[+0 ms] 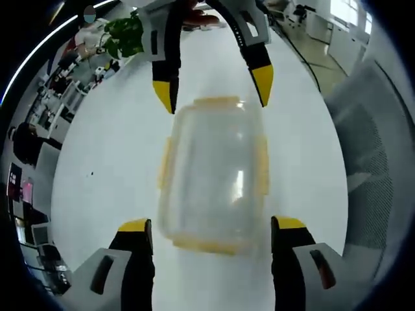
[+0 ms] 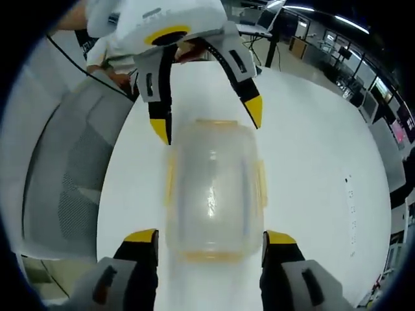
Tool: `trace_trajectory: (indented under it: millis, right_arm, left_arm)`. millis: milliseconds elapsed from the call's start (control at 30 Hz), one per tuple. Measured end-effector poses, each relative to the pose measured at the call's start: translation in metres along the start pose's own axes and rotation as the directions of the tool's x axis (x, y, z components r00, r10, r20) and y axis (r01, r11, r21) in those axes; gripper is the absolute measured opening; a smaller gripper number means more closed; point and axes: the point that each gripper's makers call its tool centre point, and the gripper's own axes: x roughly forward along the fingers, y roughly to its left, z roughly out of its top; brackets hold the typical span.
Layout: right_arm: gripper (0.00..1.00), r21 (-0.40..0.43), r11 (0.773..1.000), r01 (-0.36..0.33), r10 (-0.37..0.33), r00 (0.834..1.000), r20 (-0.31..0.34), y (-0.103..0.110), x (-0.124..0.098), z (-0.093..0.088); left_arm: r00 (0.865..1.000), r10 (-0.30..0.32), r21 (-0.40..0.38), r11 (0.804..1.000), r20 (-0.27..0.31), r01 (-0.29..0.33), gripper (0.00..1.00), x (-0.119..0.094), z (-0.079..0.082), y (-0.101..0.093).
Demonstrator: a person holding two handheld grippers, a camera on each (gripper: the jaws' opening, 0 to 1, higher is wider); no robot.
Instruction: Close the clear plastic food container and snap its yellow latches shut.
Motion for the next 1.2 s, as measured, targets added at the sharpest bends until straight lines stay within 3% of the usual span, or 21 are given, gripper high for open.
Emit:
trace_trajectory:
  millis: [367,867,1200]
  right_arm:
    - [0.65,-0.003,1.000,0.026,-0.026,1.000,-0.004,-0.001,0.013,-0.001]
    - [0.68,-0.026,0.997,0.067,-0.067,0.998,-0.015,-0.006,0.021,-0.003]
    - [0.69,-0.033,0.998,0.052,-0.053,0.998,-0.026,-0.005,0.025,-0.002]
  left_arm:
    - [0.998,-0.037,0.016,0.999,-0.045,0.038,0.75,0.010,-0.012,-0.002]
    - [0.998,-0.028,0.041,0.999,-0.060,0.030,0.72,0.017,-0.011,-0.002]
    - [0.998,-0.024,0.041,0.999,-0.066,0.027,0.73,0.019,-0.012,-0.004]
